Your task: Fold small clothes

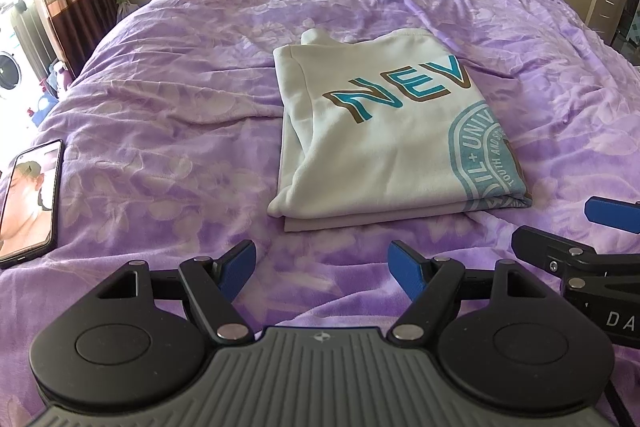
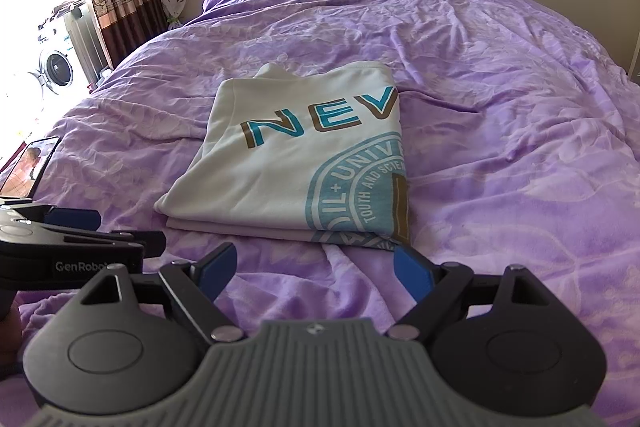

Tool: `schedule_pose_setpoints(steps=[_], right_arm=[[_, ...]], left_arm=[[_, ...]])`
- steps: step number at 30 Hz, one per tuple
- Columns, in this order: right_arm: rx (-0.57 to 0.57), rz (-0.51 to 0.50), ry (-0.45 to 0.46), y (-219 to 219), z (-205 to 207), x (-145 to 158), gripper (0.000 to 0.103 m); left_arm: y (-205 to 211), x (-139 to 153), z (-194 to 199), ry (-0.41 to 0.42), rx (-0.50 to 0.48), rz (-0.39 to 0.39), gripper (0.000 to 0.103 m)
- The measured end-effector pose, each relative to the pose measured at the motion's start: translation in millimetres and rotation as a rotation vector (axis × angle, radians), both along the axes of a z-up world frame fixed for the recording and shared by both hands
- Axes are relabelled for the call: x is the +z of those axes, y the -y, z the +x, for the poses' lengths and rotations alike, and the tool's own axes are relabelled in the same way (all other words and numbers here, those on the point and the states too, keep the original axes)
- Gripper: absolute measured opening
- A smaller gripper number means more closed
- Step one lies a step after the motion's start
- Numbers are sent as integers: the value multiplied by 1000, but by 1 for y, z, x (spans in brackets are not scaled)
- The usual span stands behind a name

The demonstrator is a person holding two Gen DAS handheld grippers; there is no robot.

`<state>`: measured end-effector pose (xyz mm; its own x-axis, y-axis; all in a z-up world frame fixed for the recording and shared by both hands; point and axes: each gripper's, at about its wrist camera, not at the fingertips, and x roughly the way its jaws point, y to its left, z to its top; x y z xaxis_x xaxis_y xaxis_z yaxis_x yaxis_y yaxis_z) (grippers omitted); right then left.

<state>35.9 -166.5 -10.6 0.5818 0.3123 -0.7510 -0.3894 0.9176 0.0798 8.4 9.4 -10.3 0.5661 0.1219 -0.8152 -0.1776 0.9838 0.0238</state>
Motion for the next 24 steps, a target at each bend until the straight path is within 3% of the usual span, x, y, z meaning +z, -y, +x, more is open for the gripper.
schedule_pose_setpoints(steps=[24], right_arm=[[0, 1, -2, 0, 0, 0, 82]], left_arm=[[0, 4, 0, 7, 2, 2, 88]])
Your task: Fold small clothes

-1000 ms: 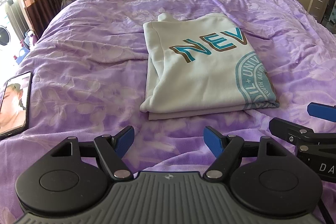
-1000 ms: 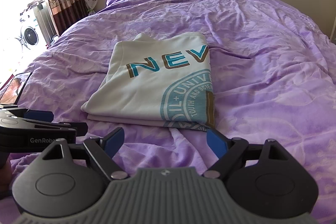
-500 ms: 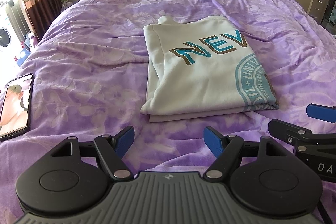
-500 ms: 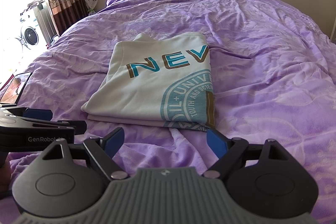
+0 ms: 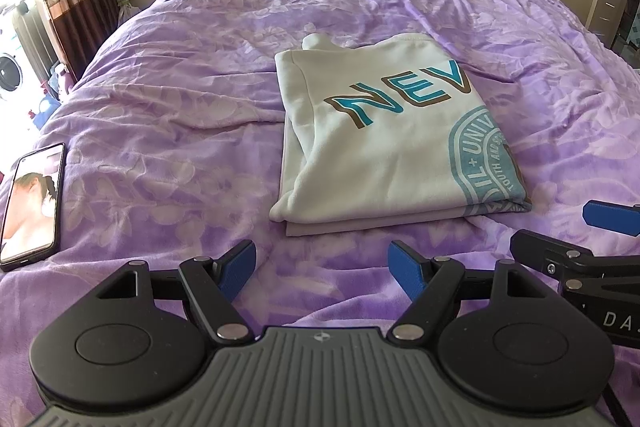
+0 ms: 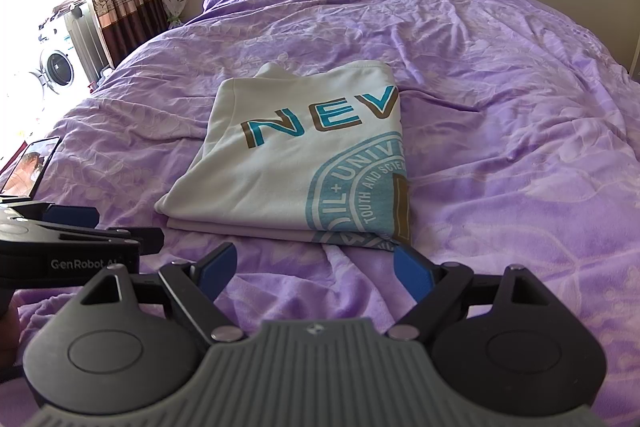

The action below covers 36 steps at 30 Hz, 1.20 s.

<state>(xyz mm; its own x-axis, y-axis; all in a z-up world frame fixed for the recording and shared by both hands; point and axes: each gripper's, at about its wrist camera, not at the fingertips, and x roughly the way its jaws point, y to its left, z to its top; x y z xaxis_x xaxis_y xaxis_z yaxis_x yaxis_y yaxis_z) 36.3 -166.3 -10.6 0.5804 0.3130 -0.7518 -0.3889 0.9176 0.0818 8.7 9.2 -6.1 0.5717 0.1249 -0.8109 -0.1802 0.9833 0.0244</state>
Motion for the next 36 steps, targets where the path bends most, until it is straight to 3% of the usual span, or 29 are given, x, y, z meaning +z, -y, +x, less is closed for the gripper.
schedule_pose_setpoints(steps=[36], right_arm=[[0, 10, -8, 1, 1, -1, 82]], left_arm=[[3, 5, -6, 43, 6, 5, 88]])
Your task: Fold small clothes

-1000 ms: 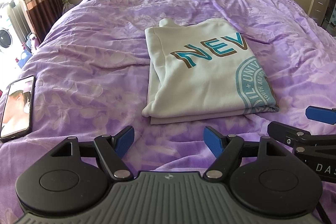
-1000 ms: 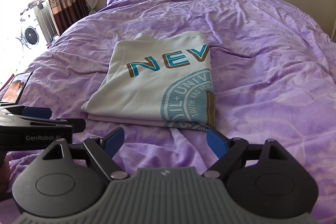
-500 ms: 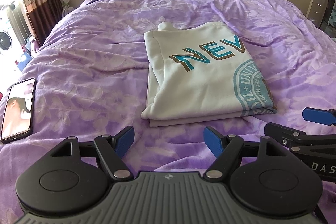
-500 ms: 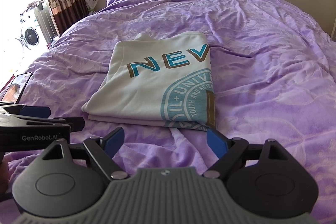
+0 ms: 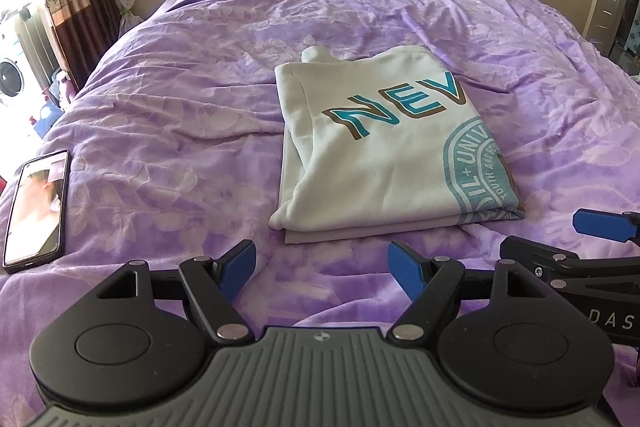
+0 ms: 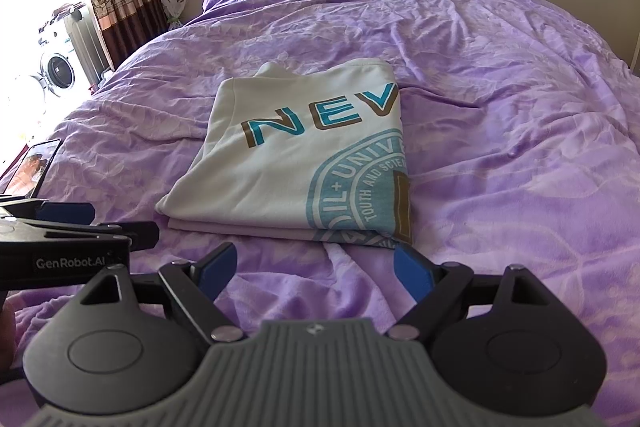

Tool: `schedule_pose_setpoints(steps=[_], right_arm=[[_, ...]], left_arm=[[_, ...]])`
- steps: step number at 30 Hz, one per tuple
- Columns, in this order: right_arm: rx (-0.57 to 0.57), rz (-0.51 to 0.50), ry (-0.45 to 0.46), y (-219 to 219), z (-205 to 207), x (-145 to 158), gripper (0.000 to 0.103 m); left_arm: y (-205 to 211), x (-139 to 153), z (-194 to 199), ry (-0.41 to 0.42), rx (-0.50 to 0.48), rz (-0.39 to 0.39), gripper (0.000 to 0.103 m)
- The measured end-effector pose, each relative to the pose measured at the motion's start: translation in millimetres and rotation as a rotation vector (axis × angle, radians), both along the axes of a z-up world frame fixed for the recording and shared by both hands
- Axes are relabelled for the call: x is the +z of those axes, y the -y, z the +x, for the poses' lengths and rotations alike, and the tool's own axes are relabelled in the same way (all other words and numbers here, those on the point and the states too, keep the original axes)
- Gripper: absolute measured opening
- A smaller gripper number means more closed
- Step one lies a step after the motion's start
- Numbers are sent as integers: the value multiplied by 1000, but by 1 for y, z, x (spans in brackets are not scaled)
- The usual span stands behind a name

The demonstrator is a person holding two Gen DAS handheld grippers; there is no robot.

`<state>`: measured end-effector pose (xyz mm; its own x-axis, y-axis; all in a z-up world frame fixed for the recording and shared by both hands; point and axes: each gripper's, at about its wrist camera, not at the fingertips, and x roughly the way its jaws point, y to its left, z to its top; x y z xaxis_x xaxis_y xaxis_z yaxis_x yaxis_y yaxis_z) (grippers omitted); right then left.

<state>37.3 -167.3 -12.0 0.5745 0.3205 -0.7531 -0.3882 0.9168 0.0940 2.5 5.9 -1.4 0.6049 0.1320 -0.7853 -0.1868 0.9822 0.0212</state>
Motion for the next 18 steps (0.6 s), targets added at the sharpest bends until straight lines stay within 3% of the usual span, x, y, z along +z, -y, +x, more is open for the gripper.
schedule_pose_setpoints(steps=[18], right_arm=[[0, 1, -1, 1, 0, 0, 82]], left_arm=[[5, 3, -3, 33, -48, 4, 88]])
